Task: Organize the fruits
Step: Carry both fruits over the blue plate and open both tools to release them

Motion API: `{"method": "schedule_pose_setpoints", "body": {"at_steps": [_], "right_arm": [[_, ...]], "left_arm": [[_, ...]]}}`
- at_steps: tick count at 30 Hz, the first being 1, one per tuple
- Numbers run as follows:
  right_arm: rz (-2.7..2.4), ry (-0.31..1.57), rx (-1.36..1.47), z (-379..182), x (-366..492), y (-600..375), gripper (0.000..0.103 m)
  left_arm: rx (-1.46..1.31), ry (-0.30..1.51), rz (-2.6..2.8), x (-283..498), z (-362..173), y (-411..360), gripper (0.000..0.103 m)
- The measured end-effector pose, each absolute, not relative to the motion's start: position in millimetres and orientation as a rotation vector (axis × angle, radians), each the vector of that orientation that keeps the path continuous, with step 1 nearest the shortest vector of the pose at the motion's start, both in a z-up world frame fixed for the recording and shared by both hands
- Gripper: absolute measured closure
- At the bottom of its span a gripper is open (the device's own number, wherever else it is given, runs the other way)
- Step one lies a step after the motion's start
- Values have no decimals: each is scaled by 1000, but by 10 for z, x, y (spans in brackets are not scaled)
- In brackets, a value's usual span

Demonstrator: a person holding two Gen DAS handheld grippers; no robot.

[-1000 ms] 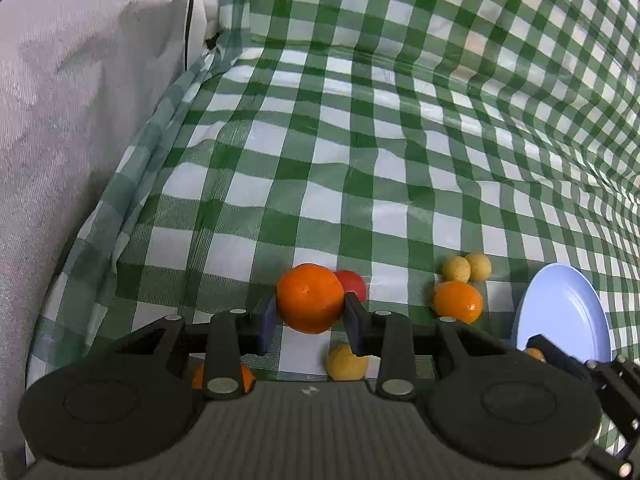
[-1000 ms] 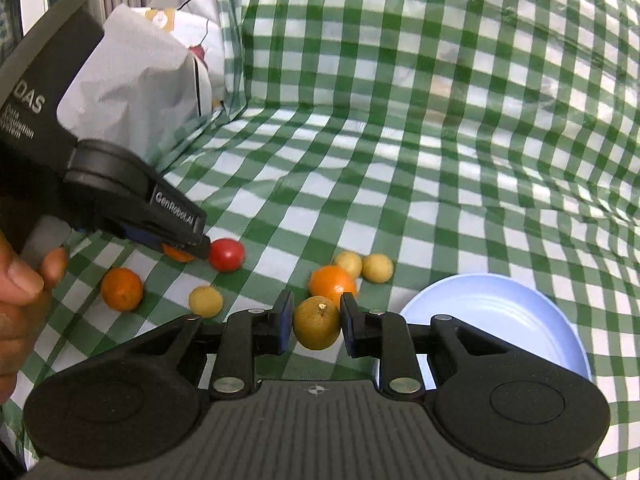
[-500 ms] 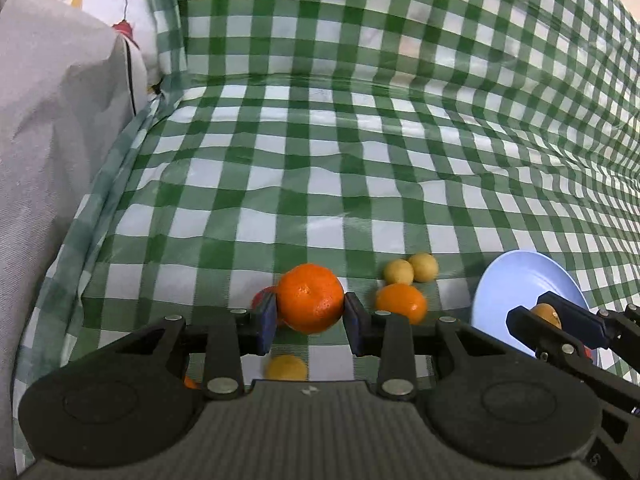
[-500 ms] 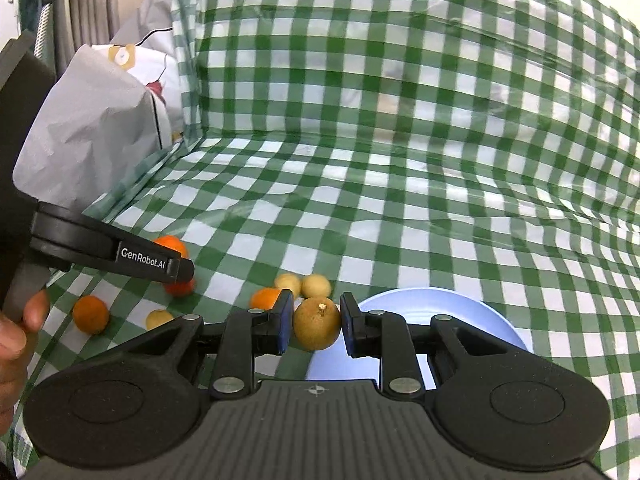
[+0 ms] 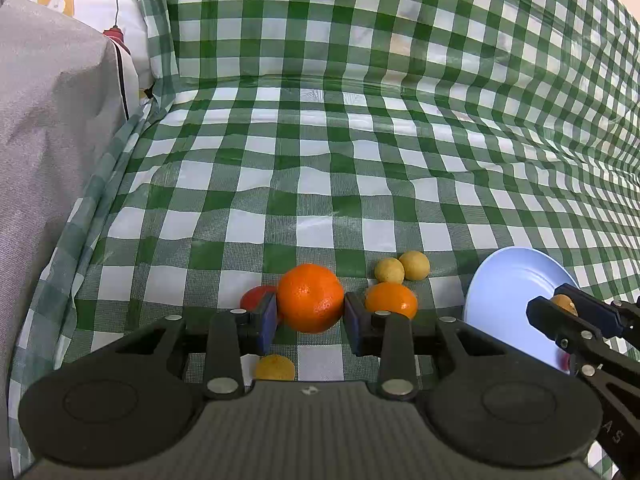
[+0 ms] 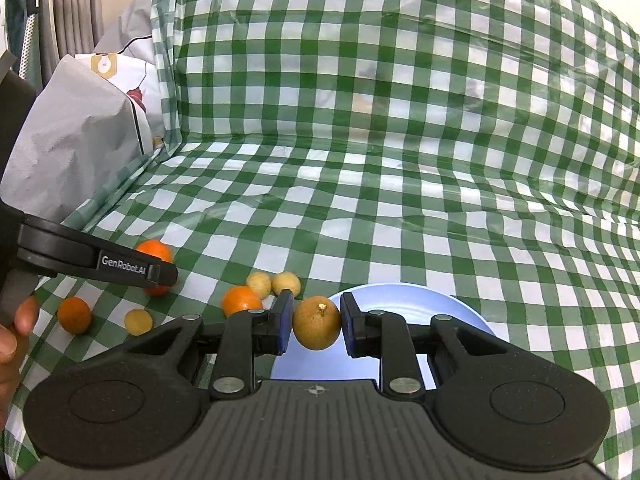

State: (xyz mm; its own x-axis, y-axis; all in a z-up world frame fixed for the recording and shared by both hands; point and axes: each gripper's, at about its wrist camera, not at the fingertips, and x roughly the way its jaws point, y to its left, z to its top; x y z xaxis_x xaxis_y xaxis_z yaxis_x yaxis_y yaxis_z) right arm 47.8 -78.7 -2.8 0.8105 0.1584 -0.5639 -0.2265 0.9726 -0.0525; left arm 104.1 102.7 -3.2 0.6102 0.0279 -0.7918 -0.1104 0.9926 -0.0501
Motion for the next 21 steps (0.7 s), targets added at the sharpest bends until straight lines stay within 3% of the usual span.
{"method": "schedule_pose_setpoints", "body": {"at_steps": [21], "right_arm": [[129,571,-94,6,444,-913,77]], "left_arm": [[-92,894,60,1067,-16,964,64]]}}
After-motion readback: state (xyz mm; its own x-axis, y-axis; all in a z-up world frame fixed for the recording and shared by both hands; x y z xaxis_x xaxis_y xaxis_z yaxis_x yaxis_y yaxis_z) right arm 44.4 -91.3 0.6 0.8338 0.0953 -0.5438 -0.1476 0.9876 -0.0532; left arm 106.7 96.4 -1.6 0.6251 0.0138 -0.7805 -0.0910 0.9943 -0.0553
